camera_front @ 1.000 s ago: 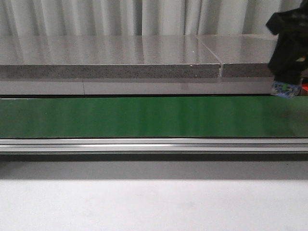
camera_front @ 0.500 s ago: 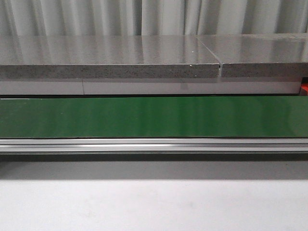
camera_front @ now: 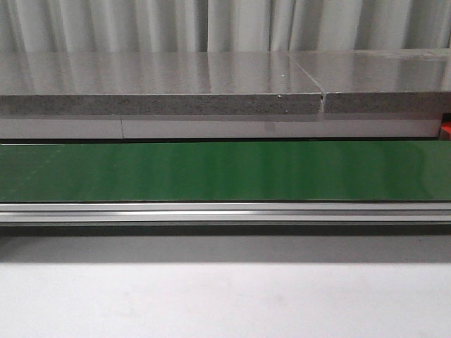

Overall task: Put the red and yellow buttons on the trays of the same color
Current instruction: 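Lower the yellow button into the yellow tray and open the right gripper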

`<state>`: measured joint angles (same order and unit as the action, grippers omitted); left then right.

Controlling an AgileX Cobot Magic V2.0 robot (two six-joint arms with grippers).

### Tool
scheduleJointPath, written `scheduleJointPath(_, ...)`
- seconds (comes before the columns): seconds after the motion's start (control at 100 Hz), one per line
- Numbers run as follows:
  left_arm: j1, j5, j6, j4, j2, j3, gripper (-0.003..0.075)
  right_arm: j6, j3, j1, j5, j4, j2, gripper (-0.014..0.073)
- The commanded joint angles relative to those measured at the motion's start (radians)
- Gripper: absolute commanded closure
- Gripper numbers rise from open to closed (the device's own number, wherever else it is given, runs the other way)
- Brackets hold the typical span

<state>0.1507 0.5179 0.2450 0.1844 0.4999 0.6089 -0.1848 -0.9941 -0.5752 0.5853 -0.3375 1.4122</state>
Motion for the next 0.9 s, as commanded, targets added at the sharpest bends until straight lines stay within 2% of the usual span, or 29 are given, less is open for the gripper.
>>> scheduleJointPath(0.0,0.002,-0.082,0.008,0.005,0.001,0.024,0.0739,0.006,0.006,-0.005,-0.096,-0.012,-0.006,0.0400)
scheduleJointPath(0.24,0.002,-0.082,0.008,0.005,0.001,0.024,0.0739,0.006,0.091,-0.005,-0.198,-0.012,0.069,0.0400)
scheduleJointPath(0.73,0.002,-0.082,0.008,0.005,0.001,0.024,0.0739,0.006,0.093,-0.005,-0.257,0.001,0.224,0.0400)
scheduleJointPath(0.82,0.002,-0.082,0.008,0.005,0.001,0.024,0.0739,0.006,0.093,-0.005,-0.257,0.005,0.228,0.0381)
scheduleJointPath(0.89,0.002,-0.082,0.008,0.005,0.001,0.024,0.0739,0.006,0.093,-0.005,-0.254,0.012,0.228,0.0317)
